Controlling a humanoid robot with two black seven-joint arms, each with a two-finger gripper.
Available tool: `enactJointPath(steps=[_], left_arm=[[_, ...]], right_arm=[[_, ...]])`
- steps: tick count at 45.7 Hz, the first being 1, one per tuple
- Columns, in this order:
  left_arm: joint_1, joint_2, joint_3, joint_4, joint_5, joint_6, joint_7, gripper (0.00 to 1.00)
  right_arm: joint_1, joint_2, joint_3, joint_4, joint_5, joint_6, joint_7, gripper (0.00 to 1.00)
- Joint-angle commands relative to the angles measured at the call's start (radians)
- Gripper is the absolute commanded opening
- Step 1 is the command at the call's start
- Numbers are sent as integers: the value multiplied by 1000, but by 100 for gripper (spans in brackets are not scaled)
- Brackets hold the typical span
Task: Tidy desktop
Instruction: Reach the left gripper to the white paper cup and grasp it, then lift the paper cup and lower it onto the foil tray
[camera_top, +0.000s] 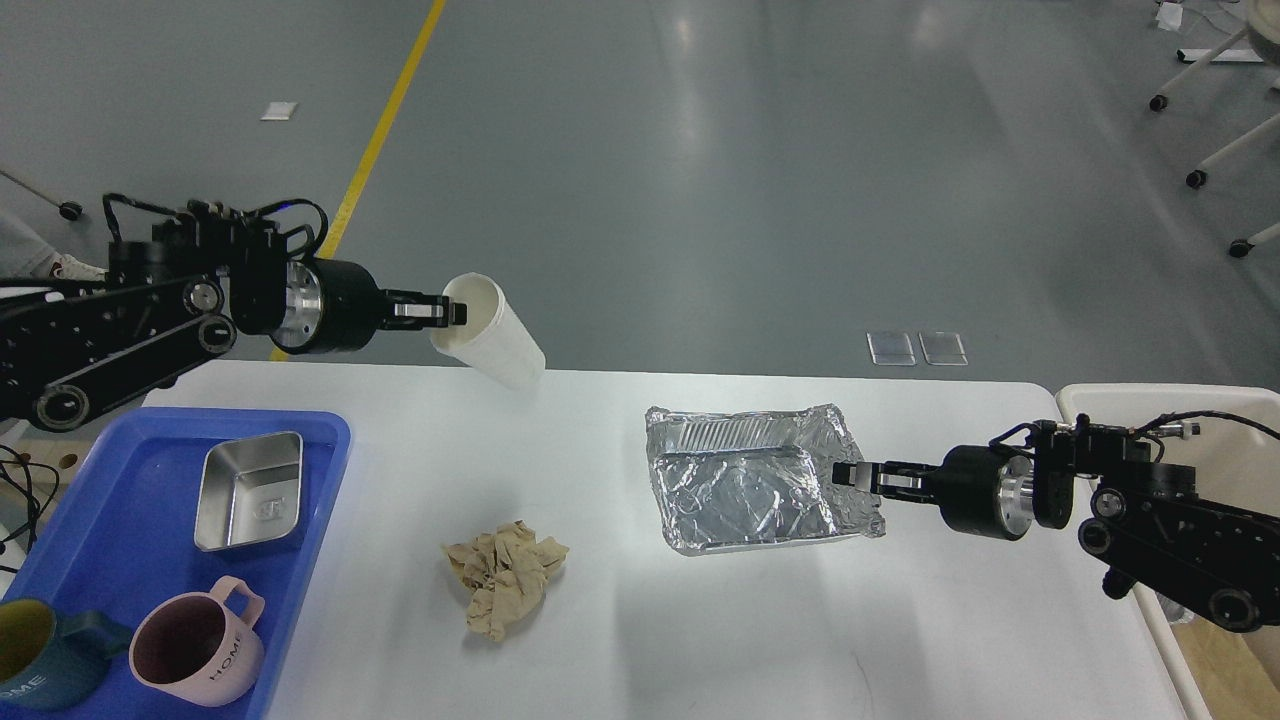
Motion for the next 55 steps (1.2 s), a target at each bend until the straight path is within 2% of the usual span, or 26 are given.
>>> enactJointPath(steps=[1,7,14,18,27,44,55], left_arm=[[-164,20,15,-4,-54,-108,-28,1],[-327,28,47,5,-57,-194,-88,1],[-422,14,104,5,-75,-208,-116,2],[-424,-14,107,4,-82,-208,-116,2],[-413,-201,154,22,-82,-191,-116,2],[-353,-618,236,254,-59,-166,-114,2],[-350,-765,288,303,-55,-143,-111,2]], right_arm=[[-2,2,1,-1,1,0,0,0],[-3,0,-1,1,1,0,1,0],[-2,2,1,1,1,0,3,0],[-2,3,1,2,1,0,3,0],[0,-3,1,10,1,0,4,0],[0,-6,2,25,1,0,8,0],[0,-4,2,28,1,0,8,0]])
